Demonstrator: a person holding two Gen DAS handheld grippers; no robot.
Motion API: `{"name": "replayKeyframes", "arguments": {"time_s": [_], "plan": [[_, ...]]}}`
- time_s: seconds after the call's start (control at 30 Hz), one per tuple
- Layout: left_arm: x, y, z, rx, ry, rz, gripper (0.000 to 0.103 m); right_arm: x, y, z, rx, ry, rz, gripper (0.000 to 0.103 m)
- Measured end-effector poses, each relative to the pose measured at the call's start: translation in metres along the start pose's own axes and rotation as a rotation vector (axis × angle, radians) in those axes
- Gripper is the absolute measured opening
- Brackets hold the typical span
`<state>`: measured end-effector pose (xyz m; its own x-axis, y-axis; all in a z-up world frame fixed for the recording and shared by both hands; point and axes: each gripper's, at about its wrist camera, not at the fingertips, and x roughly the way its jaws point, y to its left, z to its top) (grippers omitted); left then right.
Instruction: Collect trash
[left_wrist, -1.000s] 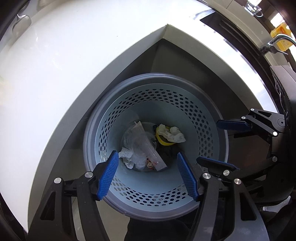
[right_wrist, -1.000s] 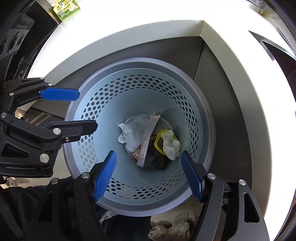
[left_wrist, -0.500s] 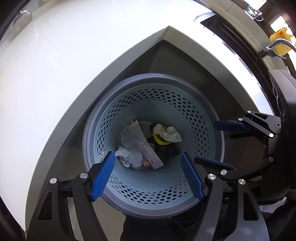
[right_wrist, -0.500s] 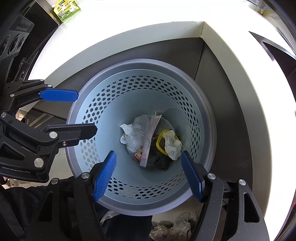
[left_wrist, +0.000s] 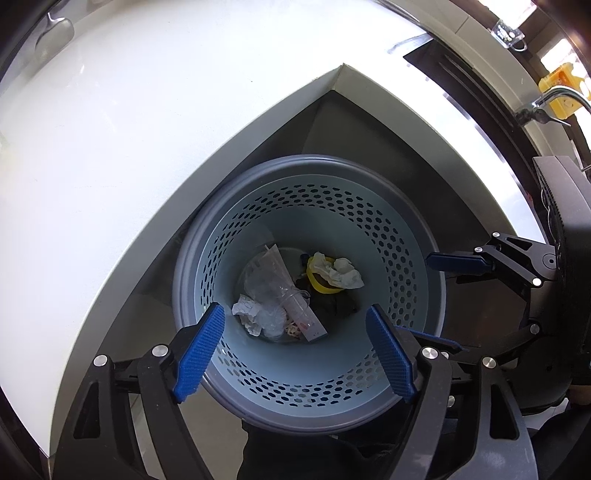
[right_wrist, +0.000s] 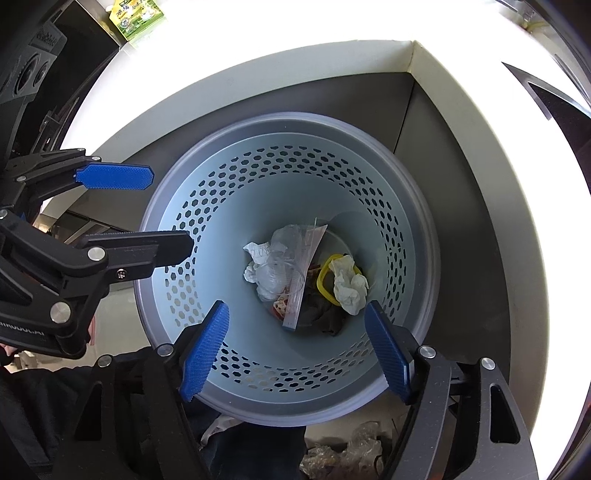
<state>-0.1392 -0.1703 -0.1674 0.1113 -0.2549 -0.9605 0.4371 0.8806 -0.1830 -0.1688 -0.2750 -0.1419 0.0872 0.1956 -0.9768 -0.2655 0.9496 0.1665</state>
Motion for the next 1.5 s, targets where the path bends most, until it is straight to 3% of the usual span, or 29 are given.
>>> {"name": "replayKeyframes", "arguments": {"time_s": [0.8, 1.27, 1.5], "plan": [[-0.040, 0.001, -0.003, 0.002, -0.082, 0.058, 0.082, -0.045, -0.003, -0.006, 0.042, -0.082, -0.009, 0.074], [-0.083, -0.005, -0.008, 0.030, -0.151, 0.158, 0.096, -0.088, -0.001, -0.015, 0.049, -0.149, -0.029, 0.074], [-0.094, 0.001, -0.007, -0.014, -0.169, 0.144, 0.096, -0.102, 0.000, -0.018, 0.060, -0.169, -0.034, 0.074]]}}
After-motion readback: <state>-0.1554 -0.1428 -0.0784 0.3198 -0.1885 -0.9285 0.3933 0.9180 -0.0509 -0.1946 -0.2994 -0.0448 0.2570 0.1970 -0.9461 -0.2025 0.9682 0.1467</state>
